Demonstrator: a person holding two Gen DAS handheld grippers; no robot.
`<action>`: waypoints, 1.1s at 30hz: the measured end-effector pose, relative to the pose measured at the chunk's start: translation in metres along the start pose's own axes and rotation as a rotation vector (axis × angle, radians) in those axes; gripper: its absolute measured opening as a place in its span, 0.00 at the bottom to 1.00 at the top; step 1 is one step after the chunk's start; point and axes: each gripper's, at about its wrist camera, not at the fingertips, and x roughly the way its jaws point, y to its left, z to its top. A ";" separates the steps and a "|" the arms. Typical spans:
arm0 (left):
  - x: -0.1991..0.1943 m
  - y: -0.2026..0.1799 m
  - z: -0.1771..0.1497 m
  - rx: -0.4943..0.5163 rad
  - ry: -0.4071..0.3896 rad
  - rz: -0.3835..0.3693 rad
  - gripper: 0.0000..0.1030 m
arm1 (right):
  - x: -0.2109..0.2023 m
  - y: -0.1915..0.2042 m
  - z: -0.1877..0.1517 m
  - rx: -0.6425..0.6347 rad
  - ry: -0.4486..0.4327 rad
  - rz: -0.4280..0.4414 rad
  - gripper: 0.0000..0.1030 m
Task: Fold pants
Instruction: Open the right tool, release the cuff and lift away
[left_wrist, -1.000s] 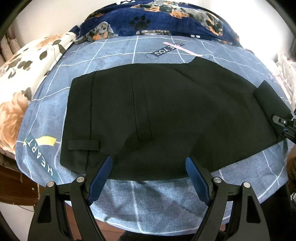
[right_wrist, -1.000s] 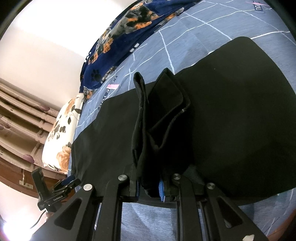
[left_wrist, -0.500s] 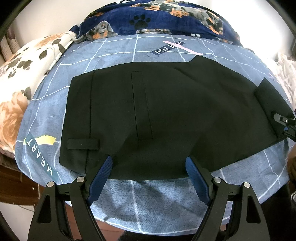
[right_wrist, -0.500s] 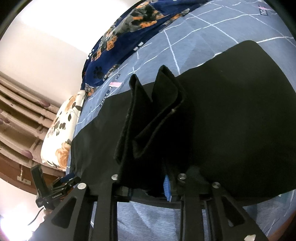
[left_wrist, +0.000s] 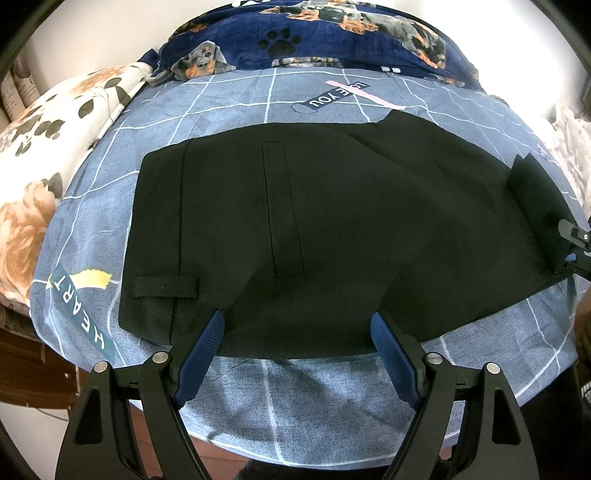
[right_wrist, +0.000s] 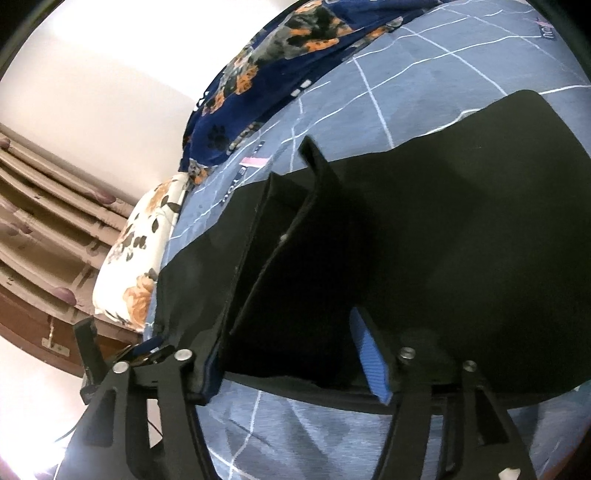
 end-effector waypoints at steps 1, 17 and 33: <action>0.000 0.000 -0.001 0.000 0.000 0.000 0.80 | 0.000 0.001 -0.001 -0.003 0.001 0.005 0.64; 0.001 0.001 -0.001 -0.005 0.001 0.000 0.80 | -0.034 -0.011 0.018 0.058 -0.074 0.117 0.74; -0.024 -0.012 0.004 0.015 -0.055 -0.010 0.81 | -0.093 -0.105 0.093 0.093 -0.205 -0.143 0.14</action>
